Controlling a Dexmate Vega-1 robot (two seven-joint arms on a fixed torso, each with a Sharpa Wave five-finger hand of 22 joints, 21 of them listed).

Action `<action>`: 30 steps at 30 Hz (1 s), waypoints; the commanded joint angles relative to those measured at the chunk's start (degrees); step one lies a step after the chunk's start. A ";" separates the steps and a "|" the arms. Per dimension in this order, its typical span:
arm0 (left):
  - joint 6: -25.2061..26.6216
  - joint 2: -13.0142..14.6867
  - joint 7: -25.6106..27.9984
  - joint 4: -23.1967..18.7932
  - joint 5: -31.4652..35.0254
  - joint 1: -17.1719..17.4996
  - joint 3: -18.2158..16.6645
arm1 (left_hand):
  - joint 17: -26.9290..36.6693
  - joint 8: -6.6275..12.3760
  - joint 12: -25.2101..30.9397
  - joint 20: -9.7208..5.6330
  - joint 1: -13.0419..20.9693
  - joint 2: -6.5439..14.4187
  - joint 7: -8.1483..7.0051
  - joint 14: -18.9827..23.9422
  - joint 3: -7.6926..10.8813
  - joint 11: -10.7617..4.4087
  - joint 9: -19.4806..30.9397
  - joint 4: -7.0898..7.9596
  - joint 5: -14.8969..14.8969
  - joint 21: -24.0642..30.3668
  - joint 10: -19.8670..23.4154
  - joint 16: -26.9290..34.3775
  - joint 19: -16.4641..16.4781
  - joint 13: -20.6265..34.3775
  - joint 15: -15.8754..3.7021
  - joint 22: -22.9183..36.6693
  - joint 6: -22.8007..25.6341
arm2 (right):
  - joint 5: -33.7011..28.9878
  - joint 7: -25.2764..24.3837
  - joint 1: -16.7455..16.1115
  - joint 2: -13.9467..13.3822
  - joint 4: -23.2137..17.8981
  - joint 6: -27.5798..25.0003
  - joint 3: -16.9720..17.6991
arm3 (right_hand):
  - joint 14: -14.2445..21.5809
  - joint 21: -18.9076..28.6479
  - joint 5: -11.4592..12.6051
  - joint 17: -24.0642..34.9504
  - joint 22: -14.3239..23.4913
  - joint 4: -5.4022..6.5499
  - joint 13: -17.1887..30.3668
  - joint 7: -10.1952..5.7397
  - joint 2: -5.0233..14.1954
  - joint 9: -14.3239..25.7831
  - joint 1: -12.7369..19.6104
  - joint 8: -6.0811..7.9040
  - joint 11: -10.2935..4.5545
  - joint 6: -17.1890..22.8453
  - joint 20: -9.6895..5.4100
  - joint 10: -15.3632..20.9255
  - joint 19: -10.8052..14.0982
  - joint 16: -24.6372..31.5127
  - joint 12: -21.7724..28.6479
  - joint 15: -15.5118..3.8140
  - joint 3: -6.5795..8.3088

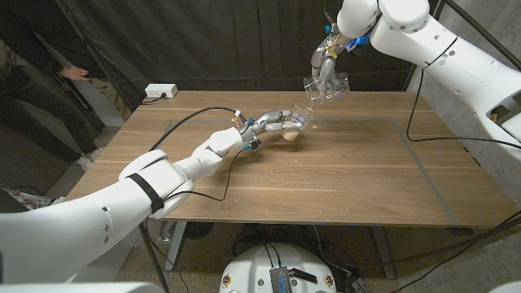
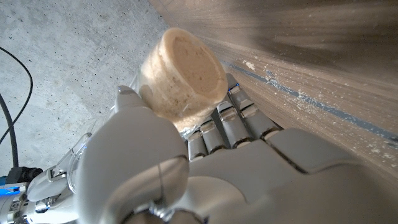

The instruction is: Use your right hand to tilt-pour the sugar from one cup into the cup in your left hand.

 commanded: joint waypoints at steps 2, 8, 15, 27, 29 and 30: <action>-2.43 0.23 0.03 -0.02 -1.14 0.31 -1.47 | 0.42 0.09 0.27 -3.09 -0.34 0.15 0.29 0.34 -0.44 0.32 -0.09 0.01 0.08 0.33 -0.34 -0.10 0.40 0.52 -8.27 0.14 -0.57 | -2.14 -3.27 -4.50 -2.16 -4.95 -7.01 4.93 | -0.44 -0.30 0.01 0.13 0.04 2.59 -0.20 -6.29 2.23 0.00 1.75 -0.01 0.05 6.55 -1.19 0.51 -0.09 0.11 -0.21 -8.45 2.15; -5.16 0.41 -0.93 -0.06 -1.92 0.49 -3.16 | 0.61 -0.45 0.17 -2.93 -0.29 0.18 0.92 -0.38 -0.56 0.85 -0.36 0.02 0.14 0.25 -1.27 -0.76 0.22 0.83 -8.19 0.15 -2.13 | -1.66 -7.63 -7.90 -2.75 -6.93 -11.88 7.78 | -0.16 -0.26 0.06 -0.16 0.01 2.50 -0.75 -6.27 2.21 -0.38 1.80 -0.11 0.35 7.09 -0.96 1.07 0.25 0.06 -0.42 -8.45 2.03; -8.02 0.82 -1.25 -0.15 -1.96 0.55 -4.70 | 0.78 -1.05 -0.27 -2.60 -0.10 0.38 0.80 -1.77 -0.58 1.03 -0.65 -0.01 0.21 0.16 -2.61 -1.77 -0.06 0.80 -8.09 0.16 -3.71 | -0.31 -12.92 -11.13 -2.94 -8.44 -16.95 9.66 | 0.24 -0.27 0.00 -0.39 -0.02 2.34 -0.77 -6.30 1.96 -0.84 1.86 -0.42 0.39 7.26 -0.83 1.30 0.57 0.11 -0.49 -8.44 1.78; -11.98 1.56 -0.90 -0.52 -1.48 1.05 -6.27 | 1.02 -1.54 -1.01 -2.56 0.13 0.63 1.17 -3.22 -0.61 1.57 -1.04 -0.03 0.28 -0.02 -3.84 -2.89 -0.59 0.05 -7.65 0.15 -4.94 | 1.15 -18.58 -12.69 -2.73 -9.84 -23.73 9.17 | 0.57 -0.39 -0.07 -0.69 -0.05 2.21 -0.96 -6.33 1.69 -1.22 1.89 -0.80 -0.20 7.21 -0.71 1.64 0.95 0.00 -0.77 -8.41 1.56; -12.70 1.71 -1.03 -0.61 -1.53 1.21 -6.56 | 1.06 -1.74 -1.38 -2.51 0.35 0.71 1.15 -4.06 -0.56 1.92 -1.05 -0.12 0.31 -0.07 -4.66 -3.37 -0.78 -0.14 -7.60 0.15 -5.53 | 1.21 -18.94 -12.65 -2.98 -10.12 -24.75 8.96 | 0.62 -0.40 -0.08 -0.67 -0.06 2.17 -0.91 -6.34 1.56 -1.24 1.88 -0.77 -0.03 7.36 -0.66 1.76 1.05 0.00 -0.74 -8.42 1.52; -13.01 1.78 -1.20 -0.65 -1.63 1.32 -6.73 | 1.07 -1.72 -1.45 -2.47 0.38 0.74 1.32 -4.17 -0.55 1.92 -1.06 -0.12 0.32 -0.08 -4.77 -3.43 -0.81 -0.19 -7.60 0.15 -5.49 | 1.38 -19.13 -12.69 -3.12 -10.29 -25.20 8.94 | 0.61 -0.40 -0.08 -0.67 -0.06 2.14 -0.91 -6.34 1.49 -1.26 1.89 -0.79 0.18 7.36 -0.68 1.82 1.07 -0.01 -0.73 -8.42 1.51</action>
